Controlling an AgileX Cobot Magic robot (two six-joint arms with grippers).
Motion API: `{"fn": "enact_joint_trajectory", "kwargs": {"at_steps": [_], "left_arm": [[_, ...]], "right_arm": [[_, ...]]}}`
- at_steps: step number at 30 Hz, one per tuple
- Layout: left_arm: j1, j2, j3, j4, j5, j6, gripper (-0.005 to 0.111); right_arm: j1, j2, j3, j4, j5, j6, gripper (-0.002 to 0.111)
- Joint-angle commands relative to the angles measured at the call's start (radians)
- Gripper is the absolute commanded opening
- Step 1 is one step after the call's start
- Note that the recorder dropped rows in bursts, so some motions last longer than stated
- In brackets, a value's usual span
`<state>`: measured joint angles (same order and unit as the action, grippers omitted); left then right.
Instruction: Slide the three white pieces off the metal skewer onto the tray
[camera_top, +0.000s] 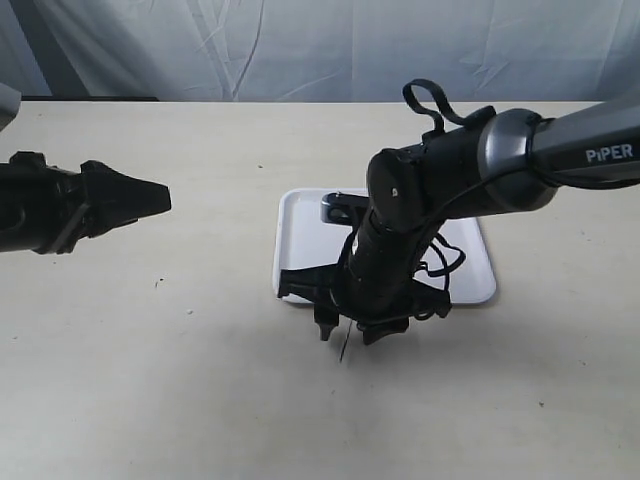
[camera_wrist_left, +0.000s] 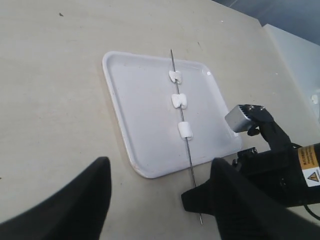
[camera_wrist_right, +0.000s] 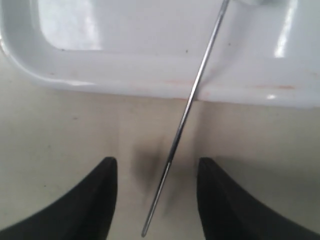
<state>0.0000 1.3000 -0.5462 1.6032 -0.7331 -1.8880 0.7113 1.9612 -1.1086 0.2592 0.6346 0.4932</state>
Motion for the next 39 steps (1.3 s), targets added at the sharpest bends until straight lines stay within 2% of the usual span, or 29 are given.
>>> {"fn": "enact_joint_trajectory", "kwargs": {"at_steps": [1,5,12,28,32,35,39], "left_arm": [[-0.004,0.003,-0.004,0.001,-0.007,0.004,0.056],[-0.004,0.003,-0.004,0.001,-0.009,0.004,0.056],[-0.004,0.003,-0.004,0.003,-0.025,0.004,0.056],[-0.004,0.003,-0.004,0.005,-0.03,0.004,0.056],[-0.004,0.003,-0.004,0.005,-0.037,0.004,0.056],[-0.004,0.003,-0.004,0.005,-0.037,0.004,0.056],[-0.004,0.003,-0.004,0.005,-0.037,0.004,0.056]], "right_arm": [[0.0,0.025,-0.005,-0.013,-0.013,0.008,0.047],[0.0,0.026,-0.005,-0.022,-0.033,0.018,0.047],[0.0,0.026,-0.005,-0.049,-0.064,0.05,0.023],[0.0,0.026,-0.005,-0.074,-0.075,0.064,0.022],[0.0,0.026,-0.005,-0.074,-0.075,0.064,0.014],[0.0,0.026,-0.005,-0.074,-0.075,0.064,-0.001],[0.0,0.026,-0.005,-0.07,-0.087,0.064,-0.001]]}}
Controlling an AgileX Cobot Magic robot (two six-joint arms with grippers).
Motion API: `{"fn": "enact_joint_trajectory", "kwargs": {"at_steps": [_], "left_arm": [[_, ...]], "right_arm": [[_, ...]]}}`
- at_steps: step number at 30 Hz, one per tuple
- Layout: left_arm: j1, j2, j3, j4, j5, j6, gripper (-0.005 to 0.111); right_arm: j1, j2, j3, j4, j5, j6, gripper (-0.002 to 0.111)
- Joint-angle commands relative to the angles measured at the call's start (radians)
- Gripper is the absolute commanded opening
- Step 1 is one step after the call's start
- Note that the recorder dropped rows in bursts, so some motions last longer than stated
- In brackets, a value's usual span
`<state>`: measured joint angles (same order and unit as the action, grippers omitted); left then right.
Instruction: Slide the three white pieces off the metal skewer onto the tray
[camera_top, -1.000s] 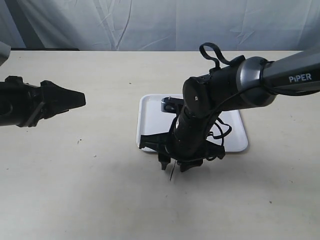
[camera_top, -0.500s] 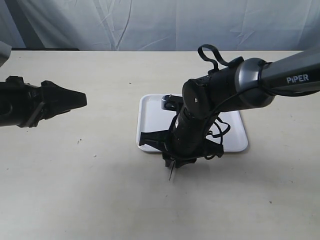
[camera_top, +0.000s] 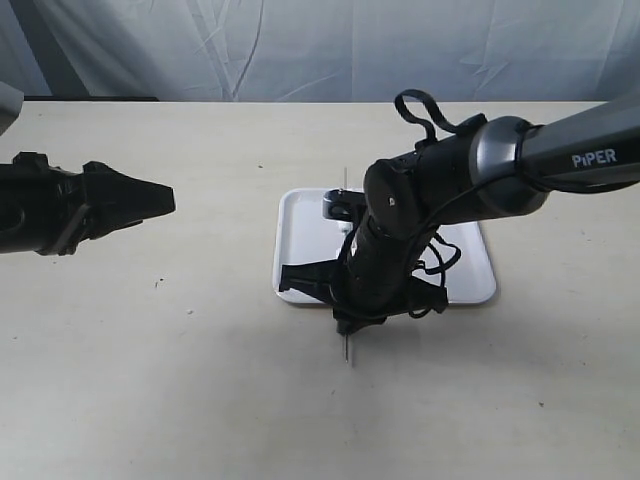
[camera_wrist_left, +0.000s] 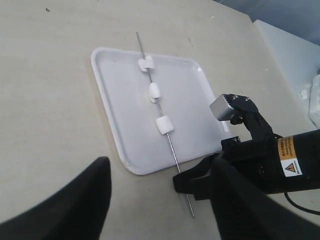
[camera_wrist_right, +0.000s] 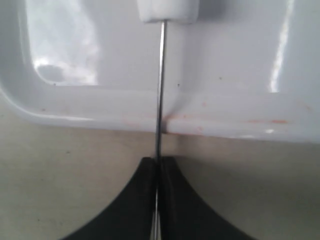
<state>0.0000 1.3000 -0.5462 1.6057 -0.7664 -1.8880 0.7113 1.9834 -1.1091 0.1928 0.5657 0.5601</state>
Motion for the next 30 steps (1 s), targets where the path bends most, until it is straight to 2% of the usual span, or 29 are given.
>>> {"fn": "enact_joint_trajectory", "kwargs": {"at_steps": [1,13,17,22,25,29,30], "left_arm": [[-0.004,0.003,-0.004,0.002,-0.004,0.004,0.056],[-0.004,0.003,-0.004,0.017,0.005,0.005,0.056],[-0.004,0.003,-0.004,-0.055,0.0,0.041,0.056],[-0.004,0.028,-0.032,-0.123,-0.146,0.111,0.056],[-0.004,0.085,-0.07,-0.137,-0.243,0.109,0.056],[-0.014,0.209,-0.12,-0.227,-0.455,0.109,0.056],[-0.026,0.243,-0.13,-0.251,-0.455,0.109,0.056]], "right_arm": [[0.0,0.004,-0.004,-0.003,-0.02,-0.002,-0.001],[0.0,-0.077,0.03,-0.059,0.042,-0.118,-0.001],[0.0,-0.184,0.114,-0.062,0.022,-0.167,-0.001],[0.0,-0.386,0.266,0.022,0.023,-0.317,-0.001],[0.0,-0.536,0.348,0.038,0.026,-0.338,-0.001],[0.0,-0.739,0.423,0.123,0.072,-0.418,-0.001],[0.0,-0.775,0.431,0.141,0.087,-0.432,-0.001]]}}
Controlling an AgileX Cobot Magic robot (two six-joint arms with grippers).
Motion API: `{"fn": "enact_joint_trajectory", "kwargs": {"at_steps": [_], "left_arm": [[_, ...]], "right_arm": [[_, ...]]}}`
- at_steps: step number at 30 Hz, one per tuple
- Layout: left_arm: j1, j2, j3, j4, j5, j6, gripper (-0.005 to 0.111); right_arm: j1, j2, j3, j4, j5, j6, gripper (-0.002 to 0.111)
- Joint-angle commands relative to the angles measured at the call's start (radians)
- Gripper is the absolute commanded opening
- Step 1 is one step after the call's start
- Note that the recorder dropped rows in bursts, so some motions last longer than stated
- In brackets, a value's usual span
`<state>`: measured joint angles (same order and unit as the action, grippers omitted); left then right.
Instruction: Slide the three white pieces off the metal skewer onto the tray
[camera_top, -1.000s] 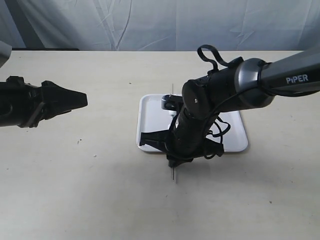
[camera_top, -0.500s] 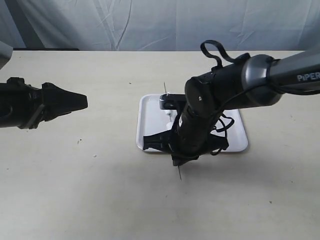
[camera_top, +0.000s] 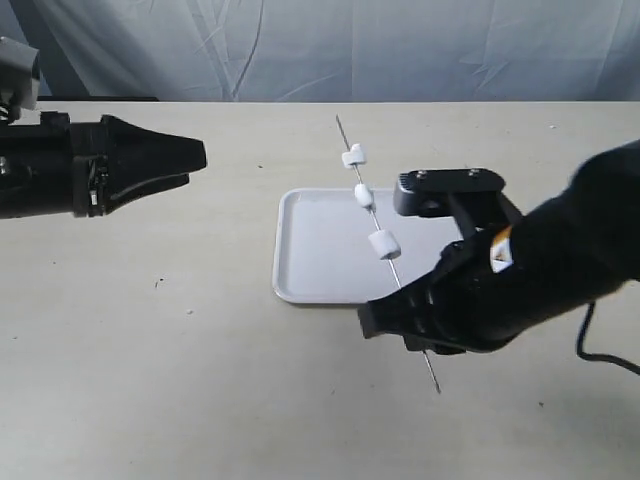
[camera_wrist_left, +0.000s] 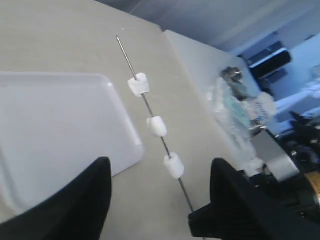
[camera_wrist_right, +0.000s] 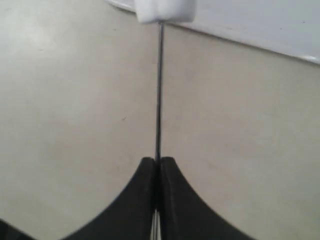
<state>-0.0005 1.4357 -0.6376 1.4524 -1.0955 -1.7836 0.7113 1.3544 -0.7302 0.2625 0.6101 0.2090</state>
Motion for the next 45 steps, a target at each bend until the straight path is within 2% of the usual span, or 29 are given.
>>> {"fn": "enact_joint_trajectory", "kwargs": {"at_steps": [1,7,8,10,12,17,24,33,45], "left_arm": [[-0.048,0.134,-0.049,-0.119,-0.126,-0.019,0.056],[-0.224,0.253,-0.119,-0.161,-0.126,-0.014,0.056],[-0.28,0.269,-0.147,-0.217,-0.126,-0.011,0.056],[-0.346,0.278,-0.19,-0.312,-0.126,0.01,0.056],[-0.365,0.278,-0.239,-0.317,-0.126,0.012,0.056],[-0.366,0.287,-0.287,-0.32,-0.126,0.012,0.056],[-0.366,0.289,-0.291,-0.267,-0.126,0.034,0.056],[-0.366,0.289,-0.291,-0.262,-0.126,0.034,0.056],[-0.366,0.289,-0.291,-0.262,-0.126,0.034,0.056]], "right_arm": [[0.0,-0.197,0.063,0.093,0.062,-0.085,-0.001],[0.0,-0.375,0.082,0.131,0.09,-0.101,-0.001],[0.0,-0.406,0.09,0.131,0.099,-0.101,-0.001],[0.0,-0.422,0.115,0.131,0.105,-0.101,-0.001],[0.0,-0.422,0.15,0.131,0.094,-0.101,-0.001],[0.0,-0.422,0.18,0.139,0.061,-0.106,-0.001],[0.0,-0.422,0.18,0.227,0.004,-0.131,-0.001],[0.0,-0.422,0.18,0.375,0.0,-0.262,-0.001],[0.0,-0.422,0.18,0.395,0.023,-0.293,-0.001]]}}
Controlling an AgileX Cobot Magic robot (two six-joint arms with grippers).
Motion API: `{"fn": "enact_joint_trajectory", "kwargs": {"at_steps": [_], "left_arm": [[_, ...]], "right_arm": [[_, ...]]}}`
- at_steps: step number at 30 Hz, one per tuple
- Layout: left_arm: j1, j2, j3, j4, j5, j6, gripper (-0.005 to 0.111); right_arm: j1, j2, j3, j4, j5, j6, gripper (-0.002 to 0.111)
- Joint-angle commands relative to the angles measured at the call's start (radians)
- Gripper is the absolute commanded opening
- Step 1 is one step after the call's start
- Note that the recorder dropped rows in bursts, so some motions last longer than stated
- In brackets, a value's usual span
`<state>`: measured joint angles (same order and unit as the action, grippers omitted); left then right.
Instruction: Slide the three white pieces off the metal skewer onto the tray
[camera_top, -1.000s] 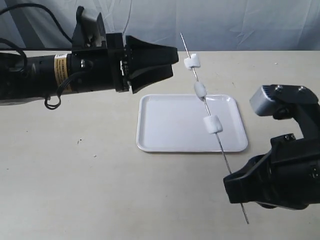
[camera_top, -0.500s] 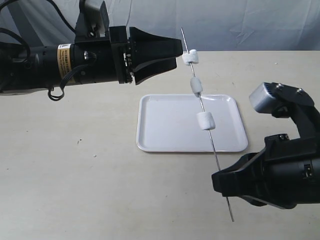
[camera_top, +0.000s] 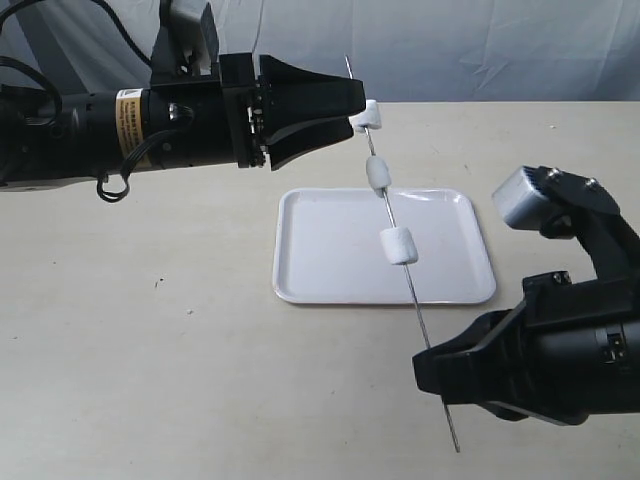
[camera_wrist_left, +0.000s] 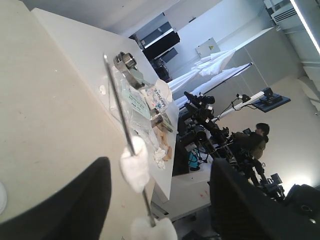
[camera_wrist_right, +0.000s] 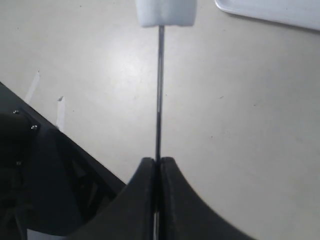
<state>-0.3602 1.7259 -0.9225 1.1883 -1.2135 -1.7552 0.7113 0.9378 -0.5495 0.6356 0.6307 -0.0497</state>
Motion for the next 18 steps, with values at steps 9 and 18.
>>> {"fn": "enact_joint_trajectory", "kwargs": {"at_steps": [9,18], "left_arm": [[-0.007,-0.001,-0.006,0.001,-0.008,0.006,0.041],[-0.007,-0.001,-0.006,-0.002,-0.008,0.007,0.029]], "right_arm": [[0.0,-0.006,0.0,0.05,-0.001,-0.054,-0.001],[0.0,-0.006,0.0,0.05,-0.007,-0.054,-0.001]]}}
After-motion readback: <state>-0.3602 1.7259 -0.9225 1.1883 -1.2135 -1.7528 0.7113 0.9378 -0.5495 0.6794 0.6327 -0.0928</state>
